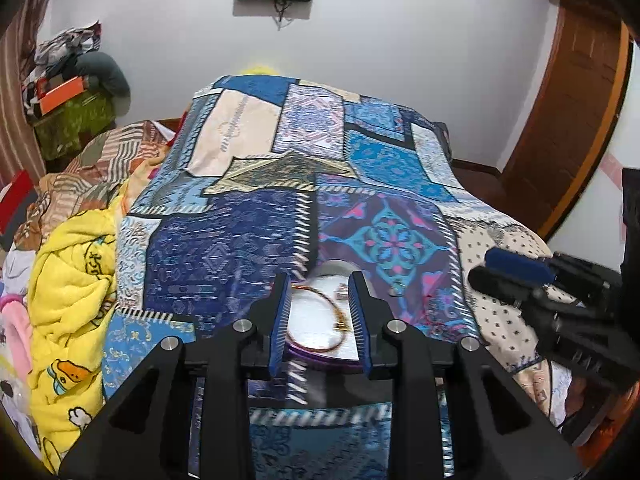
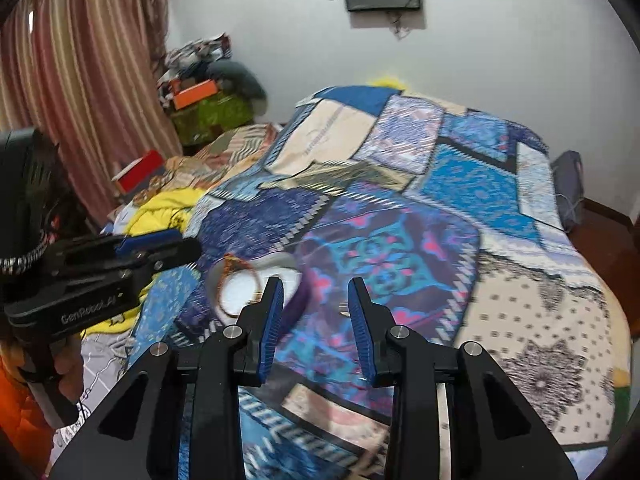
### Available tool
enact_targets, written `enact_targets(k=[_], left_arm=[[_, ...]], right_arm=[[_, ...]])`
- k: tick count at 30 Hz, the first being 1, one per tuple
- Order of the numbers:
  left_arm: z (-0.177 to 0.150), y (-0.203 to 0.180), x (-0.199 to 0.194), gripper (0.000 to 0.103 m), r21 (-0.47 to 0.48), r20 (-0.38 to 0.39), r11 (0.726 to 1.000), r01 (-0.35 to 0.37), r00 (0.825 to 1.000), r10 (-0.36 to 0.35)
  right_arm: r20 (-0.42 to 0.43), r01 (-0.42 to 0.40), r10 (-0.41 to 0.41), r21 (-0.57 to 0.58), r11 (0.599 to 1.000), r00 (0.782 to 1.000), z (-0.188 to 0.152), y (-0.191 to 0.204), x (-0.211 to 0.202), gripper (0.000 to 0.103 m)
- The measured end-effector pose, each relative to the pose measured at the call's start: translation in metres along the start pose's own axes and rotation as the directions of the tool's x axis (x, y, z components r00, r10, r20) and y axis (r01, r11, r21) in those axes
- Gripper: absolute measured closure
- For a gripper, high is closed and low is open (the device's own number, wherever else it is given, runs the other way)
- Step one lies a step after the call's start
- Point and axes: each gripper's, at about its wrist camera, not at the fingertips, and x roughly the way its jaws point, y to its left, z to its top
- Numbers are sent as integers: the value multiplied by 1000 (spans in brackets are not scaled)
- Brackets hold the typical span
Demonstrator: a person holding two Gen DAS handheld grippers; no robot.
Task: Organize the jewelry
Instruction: 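Move the right tool to a silver ring while the left tool reaches the red thread bracelet, then grasp the red thread bracelet with the left tool while the right tool grasps the silver ring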
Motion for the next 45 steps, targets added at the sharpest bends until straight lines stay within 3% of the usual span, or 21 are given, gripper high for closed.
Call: enact_targets(k=[15,22,30,45], left_arm=[[-21,-75,37,74,68,-129,991,114,986,-105],[-35,-98,69,74,75,-219,983,167,965,-148],[-52,-107,101,74,83,-298,981,177,943,-145],[-28,-99,125,74,36,-276,987,160,950,-144]], right_arm=[[-20,156,-155,152,976,988,-31,-91,-42,73],[-82,179,-167,181,967,983,-51,-115,-34,73],[-170,177,-147,173,969,974,-69,-129,-6,73],[-260,160,-133,82,984,956,-60,-135,32,73]])
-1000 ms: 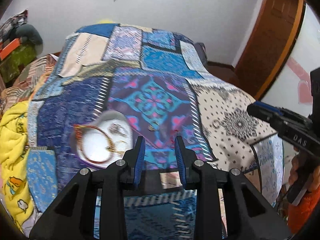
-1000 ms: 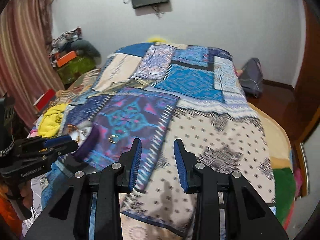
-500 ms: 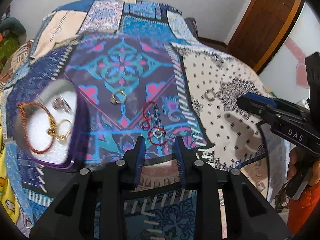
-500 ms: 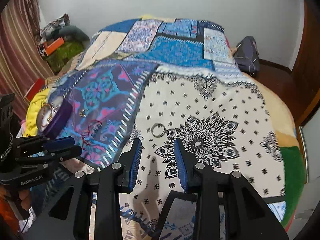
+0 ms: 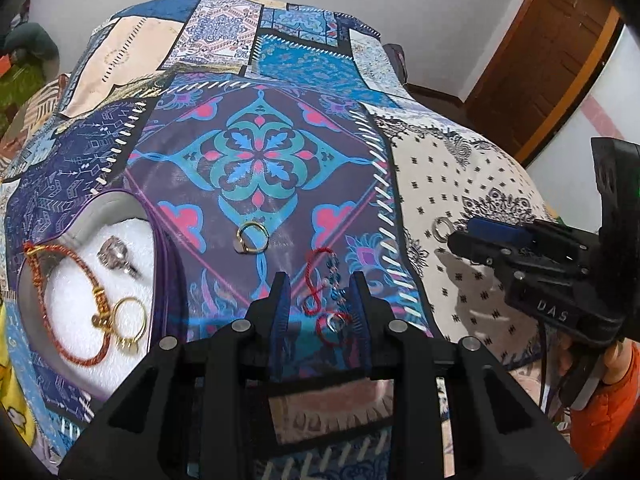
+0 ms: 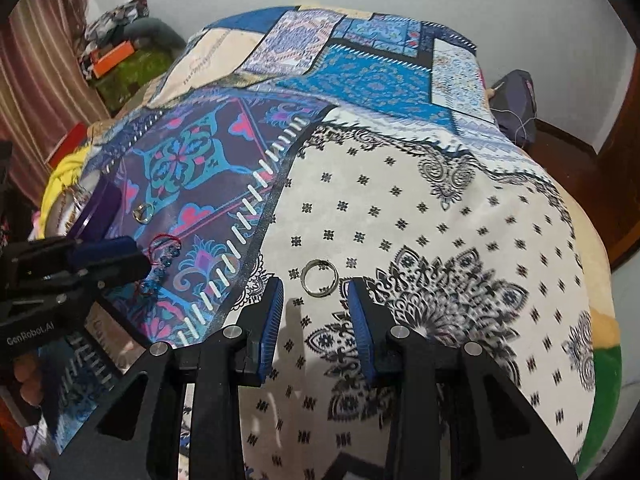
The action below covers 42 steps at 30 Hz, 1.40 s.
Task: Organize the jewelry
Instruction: 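Grasp the red thread bracelet with the left tool while the right tool grasps the silver ring, then carry both pieces to the heart tin, release the ring from the right tool while the left lowers the bracelet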
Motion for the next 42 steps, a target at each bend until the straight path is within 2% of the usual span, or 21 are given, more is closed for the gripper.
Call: enact_targets(k=[5,13,16,17,18,24,33,38,42], left_arm=[[0,-6,10,74,69,-10,997,-19,1000,19],[7,-17,22,74,120,-4,991,-56,998,57],[6,-21,24,83,155,8,984,-92,996,92],[5,-23,24,95,168,10,980,-101,995,101],[5,-23,25,97,176,8,979,-104,995,104],[5,-21,17,97,150,7,987,-66,998,65],[12,-25,-39,97,134,121,990,-47,992,31],[15,-18,-81,97,109,200,993,-34,980,11],[17,-8,-114,97,83,268,996,-44,963,21]], right_arm=[[-28,-2,1,-23,1000,1000,2,2,10,73],[-21,-2,1,-45,999,1000,1,9,16,72],[-24,10,-11,-54,998,1000,1,10,17,83],[-24,9,-10,-56,998,1000,1,12,17,83],[-22,7,-8,-56,998,1000,0,12,17,83],[-3,-20,20,-22,1000,1000,-2,12,9,83],[74,-44,45,-21,999,996,6,26,-22,83],[124,-50,53,-32,998,991,17,38,-40,83],[169,-66,73,-45,997,983,24,50,-56,83]])
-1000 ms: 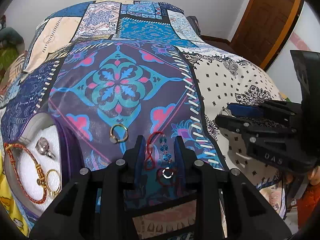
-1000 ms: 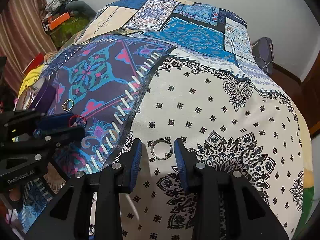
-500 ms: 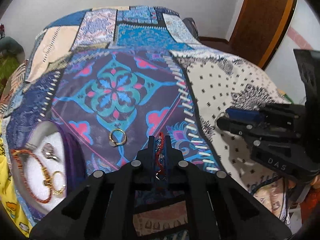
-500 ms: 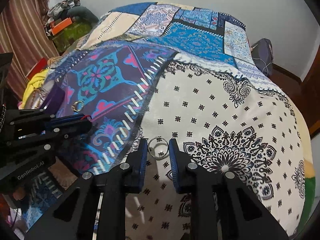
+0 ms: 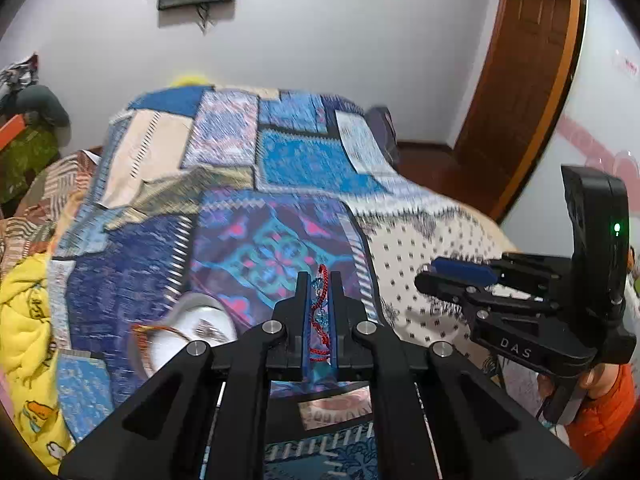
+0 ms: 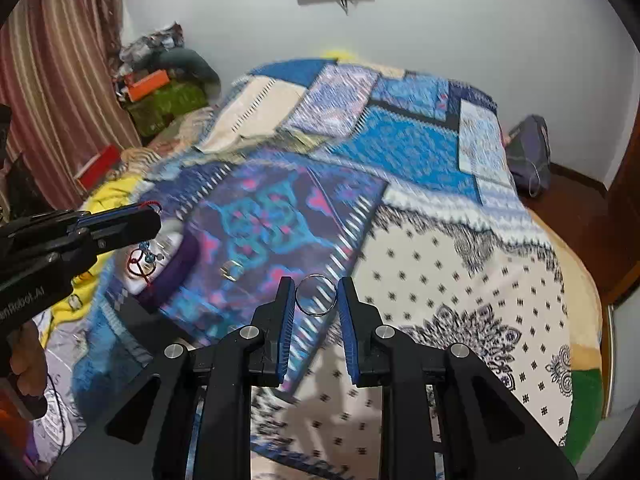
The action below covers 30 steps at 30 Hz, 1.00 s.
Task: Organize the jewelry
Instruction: 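Carry both pieces to the heart tin, release the ring from the right tool while the left lowers the bracelet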
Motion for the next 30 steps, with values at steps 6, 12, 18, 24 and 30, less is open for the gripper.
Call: enact_targets(k=[6,12,18,24,30], left_arm=[[7,20,-36,97,-24,74,998,-51,996,53],[8,48,-61,97,-66,119,994,-87,988,95],[8,77,-73,97,-106,142,988,-108,982,122],[1,97,-66,97,-138,126,986,-95,986,113],[-11,107,-44,97,-156,77,986,-60,994,73]], right_arm=[[66,-43,45,-27,999,997,15,28,-15,83],[96,-97,103,-63,993,990,26,60,-16,83],[96,-149,158,-97,984,983,33,88,-6,83],[68,-186,194,-114,976,979,34,105,12,83],[12,-207,211,-122,971,978,29,115,34,83]])
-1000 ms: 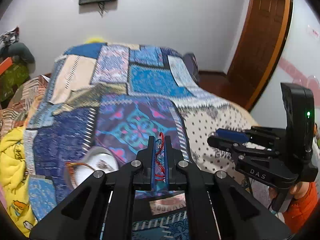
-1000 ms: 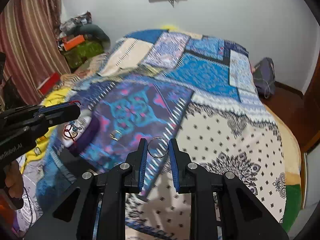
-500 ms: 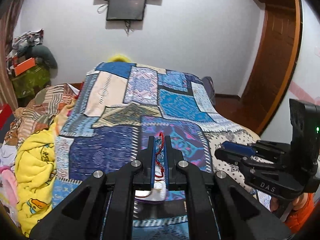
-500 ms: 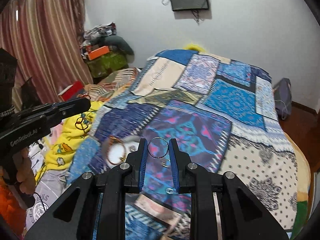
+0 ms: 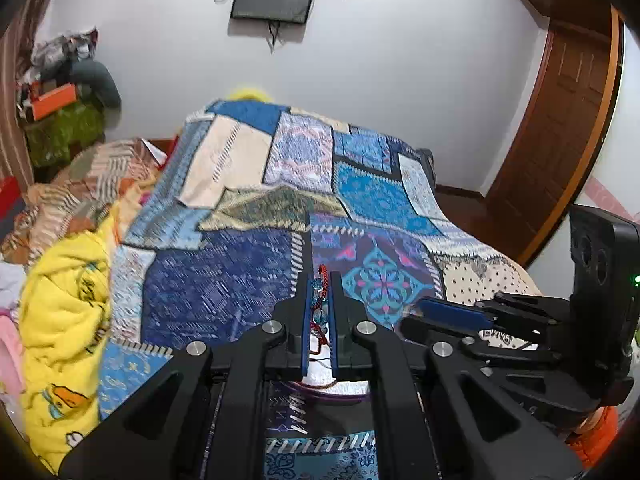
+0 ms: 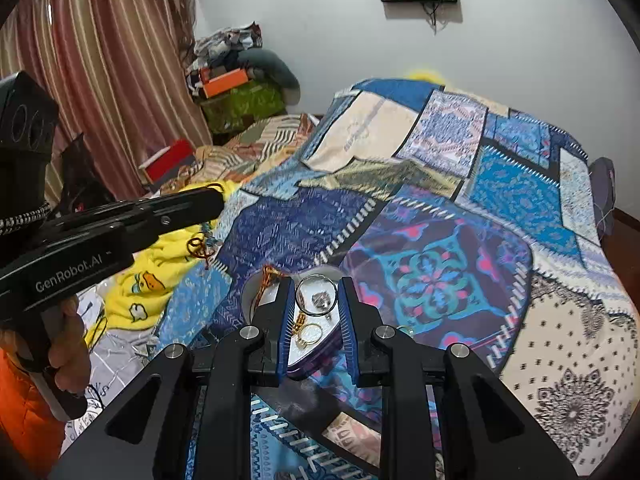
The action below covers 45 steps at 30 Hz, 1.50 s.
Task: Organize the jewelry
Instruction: 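Carry both pieces to the heart tin, release the ring from the right tool while the left lowers the bracelet, then open the left tool to drop the red thread bracelet into the heart tin while the right tool withdraws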
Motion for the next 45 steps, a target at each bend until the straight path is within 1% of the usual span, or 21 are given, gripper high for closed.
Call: enact_targets(k=[4,7,13,20,23,25,29,34,42,45], left_arm=[[-8,4,17,97,-6,-40,1000,30,999,-30],[-13,7,30,97,-12,-70,997,75,995,-75],[-20,17,51,97,-18,-105,995,95,990,-97],[-26,30,64,97,-38,-130,993,113,985,-117],[-26,35,65,97,-47,-129,991,122,983,-127],[-26,36,66,97,-52,-134,989,141,980,-147],[-26,38,69,98,-47,-149,989,138,978,-144],[-26,36,69,98,-24,-157,993,120,980,-122],[-24,36,57,97,-7,-133,997,77,988,-78],[-21,35,50,97,0,-120,998,59,991,-58]], right_arm=[[-36,-6,6,0,1000,999,-5,0,14,83],[-62,-9,9,0,1000,998,-8,0,24,83],[-103,-10,8,-13,1000,995,-11,2,43,83],[-98,-8,6,-23,1000,995,-5,5,49,83],[-90,-7,3,-45,999,996,-5,12,46,83],[-91,-7,1,-65,998,996,-4,17,46,83],[-110,-5,-5,-95,995,994,-6,24,54,83],[-134,-2,-10,-89,996,991,-8,20,64,83],[-151,-8,-6,-93,996,988,-11,21,68,83],[-161,-17,4,-80,997,987,-10,20,69,78]])
